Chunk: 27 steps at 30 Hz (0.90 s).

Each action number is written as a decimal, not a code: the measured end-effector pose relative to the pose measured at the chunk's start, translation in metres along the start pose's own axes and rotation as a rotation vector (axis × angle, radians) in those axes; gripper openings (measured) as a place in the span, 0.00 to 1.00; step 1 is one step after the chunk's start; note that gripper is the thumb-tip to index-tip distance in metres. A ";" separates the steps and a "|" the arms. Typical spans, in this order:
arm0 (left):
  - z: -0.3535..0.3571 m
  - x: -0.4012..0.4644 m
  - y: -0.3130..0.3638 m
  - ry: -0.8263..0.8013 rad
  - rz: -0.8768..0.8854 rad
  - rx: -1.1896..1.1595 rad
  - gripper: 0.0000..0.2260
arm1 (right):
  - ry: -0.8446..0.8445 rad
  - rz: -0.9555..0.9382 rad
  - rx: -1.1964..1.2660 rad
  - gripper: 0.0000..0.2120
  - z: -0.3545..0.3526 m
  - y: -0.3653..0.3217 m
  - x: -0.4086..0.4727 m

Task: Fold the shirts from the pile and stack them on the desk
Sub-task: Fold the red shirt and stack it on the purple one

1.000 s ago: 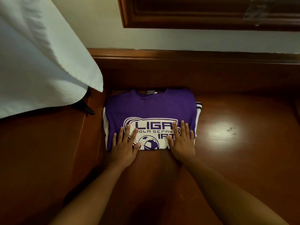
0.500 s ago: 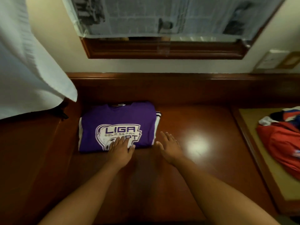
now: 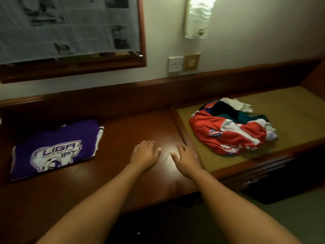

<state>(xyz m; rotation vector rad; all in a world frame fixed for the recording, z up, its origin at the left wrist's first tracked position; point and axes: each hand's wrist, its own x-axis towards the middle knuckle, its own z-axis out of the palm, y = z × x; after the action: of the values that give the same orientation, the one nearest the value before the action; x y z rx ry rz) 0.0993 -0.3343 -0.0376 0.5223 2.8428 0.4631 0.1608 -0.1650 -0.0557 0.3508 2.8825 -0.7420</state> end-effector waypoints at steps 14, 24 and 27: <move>0.045 0.107 0.202 -0.018 0.368 0.099 0.22 | 0.136 0.256 -0.039 0.27 -0.129 0.199 0.007; 0.101 0.217 0.251 -0.109 0.397 0.149 0.28 | 0.080 0.265 -0.003 0.28 -0.154 0.289 0.081; 0.112 0.233 0.253 -0.095 0.409 0.147 0.27 | 0.040 0.252 -0.079 0.30 -0.157 0.307 0.098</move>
<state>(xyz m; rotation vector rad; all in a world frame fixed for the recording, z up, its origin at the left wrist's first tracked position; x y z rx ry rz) -0.0059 0.0082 -0.0903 1.1322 2.6890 0.2836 0.1332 0.1921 -0.0787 0.7091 2.8193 -0.5825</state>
